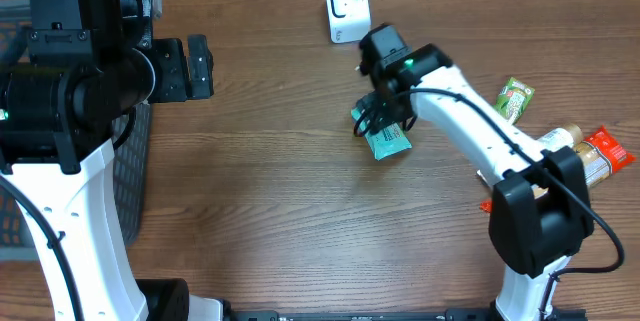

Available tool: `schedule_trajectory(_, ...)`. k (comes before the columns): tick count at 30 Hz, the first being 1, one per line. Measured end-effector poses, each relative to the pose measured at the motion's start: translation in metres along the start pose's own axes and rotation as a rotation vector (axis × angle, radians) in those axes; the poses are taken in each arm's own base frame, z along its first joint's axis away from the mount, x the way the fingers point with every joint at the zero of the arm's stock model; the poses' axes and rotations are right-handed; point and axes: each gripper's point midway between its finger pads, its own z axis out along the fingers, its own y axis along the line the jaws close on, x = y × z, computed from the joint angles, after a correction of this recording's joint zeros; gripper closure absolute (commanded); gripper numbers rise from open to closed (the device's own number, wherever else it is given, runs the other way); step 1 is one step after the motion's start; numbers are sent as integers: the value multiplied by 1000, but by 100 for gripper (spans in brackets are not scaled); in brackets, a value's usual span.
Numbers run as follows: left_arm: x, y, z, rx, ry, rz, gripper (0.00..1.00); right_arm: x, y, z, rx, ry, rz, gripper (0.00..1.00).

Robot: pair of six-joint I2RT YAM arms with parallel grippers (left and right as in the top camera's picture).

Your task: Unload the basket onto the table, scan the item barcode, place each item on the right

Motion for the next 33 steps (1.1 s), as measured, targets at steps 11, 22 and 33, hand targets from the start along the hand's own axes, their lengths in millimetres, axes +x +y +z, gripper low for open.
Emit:
schedule_trajectory(11, 0, 0, 0, 0, 0, 0, 0, 19, 36, 58, 19, 76, -125, 36)
schedule_trajectory(22, 0, 0, 0, 0, 0, 0, 0, 2, 28, 73, 65, -41, -116, 44)
schedule_trajectory(33, 0, 0, 0, 0, 0, 0, 0, 9, 16, 79, 138, -126, -119, 74)
